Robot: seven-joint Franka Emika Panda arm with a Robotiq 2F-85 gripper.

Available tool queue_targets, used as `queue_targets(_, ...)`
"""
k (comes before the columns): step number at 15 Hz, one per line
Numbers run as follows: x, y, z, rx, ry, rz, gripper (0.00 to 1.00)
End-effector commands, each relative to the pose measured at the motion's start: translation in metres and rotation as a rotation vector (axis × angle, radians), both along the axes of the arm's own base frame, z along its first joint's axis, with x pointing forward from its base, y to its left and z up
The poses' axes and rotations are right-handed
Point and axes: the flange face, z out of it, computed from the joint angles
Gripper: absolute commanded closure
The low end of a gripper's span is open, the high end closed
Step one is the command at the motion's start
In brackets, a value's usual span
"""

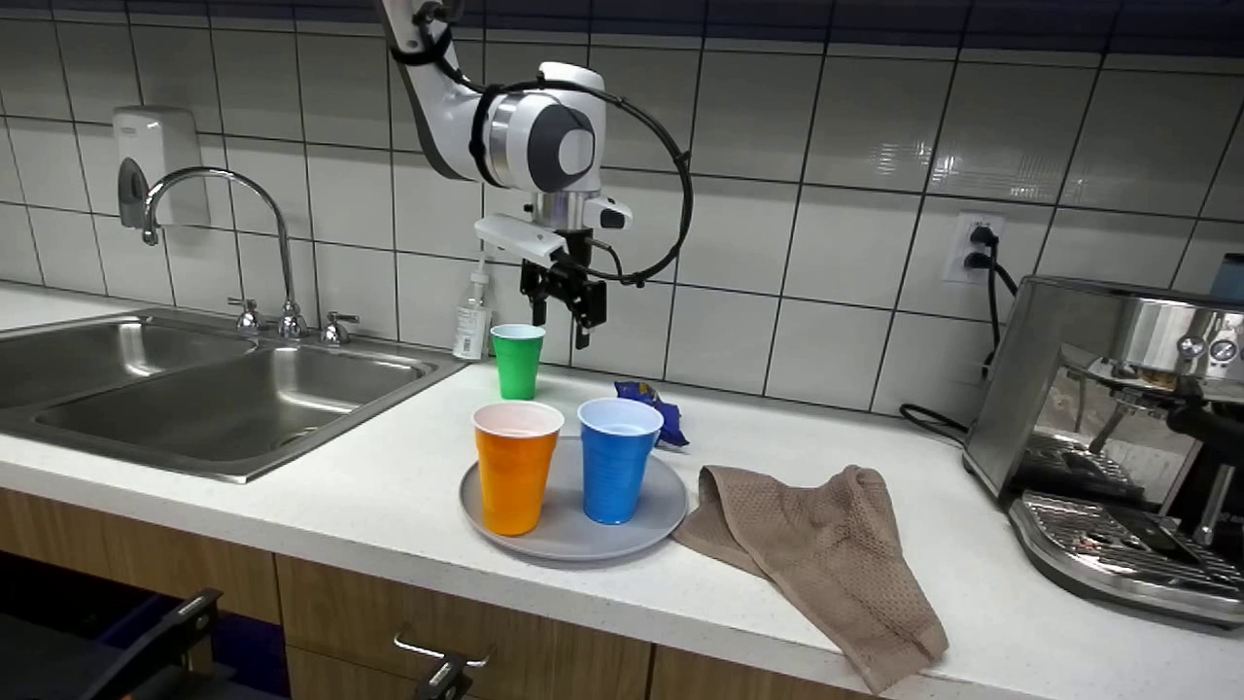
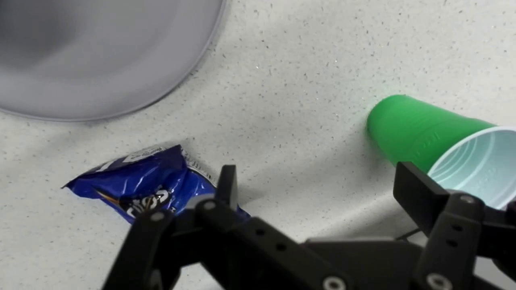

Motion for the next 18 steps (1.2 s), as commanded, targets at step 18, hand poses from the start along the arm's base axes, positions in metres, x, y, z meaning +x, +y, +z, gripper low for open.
queue_targets(18,0.085,0.066,-0.039,-0.005,0.038,-0.131,0.00)
